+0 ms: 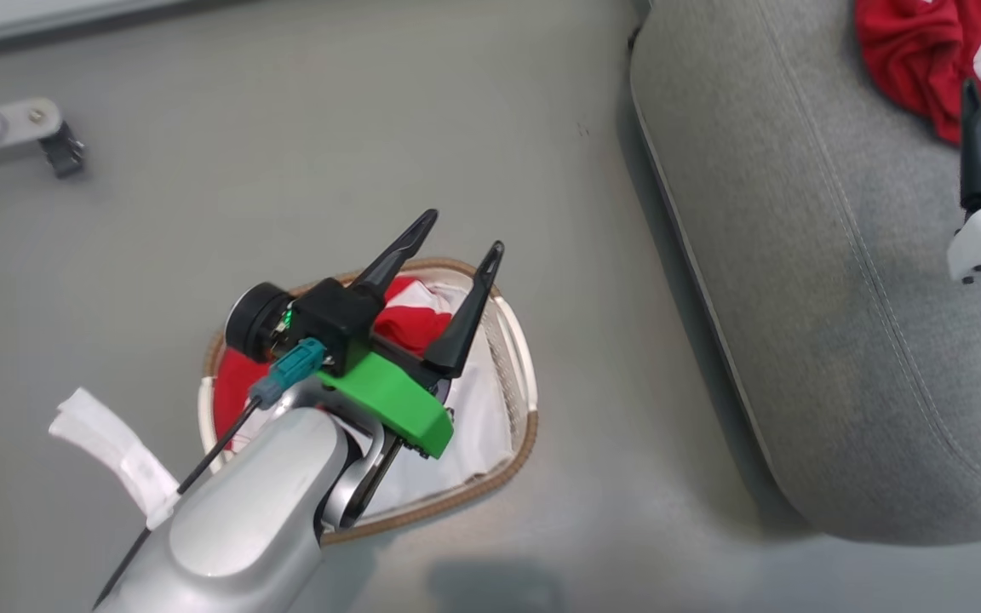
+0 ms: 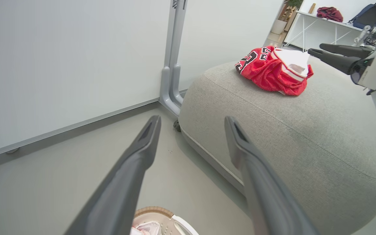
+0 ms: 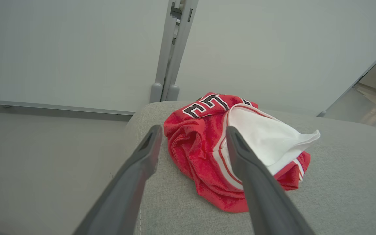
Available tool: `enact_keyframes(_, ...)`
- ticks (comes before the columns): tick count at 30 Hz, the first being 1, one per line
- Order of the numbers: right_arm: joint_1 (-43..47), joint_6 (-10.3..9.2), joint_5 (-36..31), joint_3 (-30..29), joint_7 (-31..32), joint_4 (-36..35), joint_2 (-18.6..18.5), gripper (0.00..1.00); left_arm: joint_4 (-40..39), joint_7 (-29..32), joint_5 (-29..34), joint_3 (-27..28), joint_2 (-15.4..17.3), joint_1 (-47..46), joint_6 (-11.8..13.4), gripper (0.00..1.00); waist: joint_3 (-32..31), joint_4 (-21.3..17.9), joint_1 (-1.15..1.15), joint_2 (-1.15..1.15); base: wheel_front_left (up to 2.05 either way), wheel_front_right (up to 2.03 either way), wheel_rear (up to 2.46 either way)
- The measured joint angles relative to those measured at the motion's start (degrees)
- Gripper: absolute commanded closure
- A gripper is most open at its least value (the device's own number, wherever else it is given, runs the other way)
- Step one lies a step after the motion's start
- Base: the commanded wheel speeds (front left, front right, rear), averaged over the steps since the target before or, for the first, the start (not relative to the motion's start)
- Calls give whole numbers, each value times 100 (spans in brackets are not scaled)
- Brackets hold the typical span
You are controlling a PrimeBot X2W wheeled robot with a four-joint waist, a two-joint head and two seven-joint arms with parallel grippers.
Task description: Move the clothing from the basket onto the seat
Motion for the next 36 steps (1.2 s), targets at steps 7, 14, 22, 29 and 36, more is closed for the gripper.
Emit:
enact_keyframes(7, 533, 0, -146, -19, -5, -326, 536, 0, 55, -16, 126, 1053, -86, 822, 36, 0, -612, 350, 0, 0, 0, 0, 0)
enact_keyframes(14, 1468, 1, -366, -261, -7, -956, 1196, 0, 88, -20, 370, 2158, -130, 1853, 127, 0, -1191, 747, 0, 0, 0, 0, 0)
enact_keyframes(22, 2502, 0, -725, -456, -5, -1656, 1823, 0, 89, -21, 620, 3062, -309, 2830, 133, 0, -1719, 1122, 0, 0, 0, 0, 0)
enact_keyframes(29, 3201, 0, -635, -363, -5, -1981, 1980, 0, -41, -21, 834, 3591, -509, 3618, 40, 0, -2100, 1233, 0, 0, 0, 0, 0)
enact_keyframes(36, 3784, 0, -189, -90, -5, -2101, 1991, 0, -168, -21, 1106, 3845, -728, 3856, -89, 0, -2310, 1272, 0, 0, 0, 0, 0)
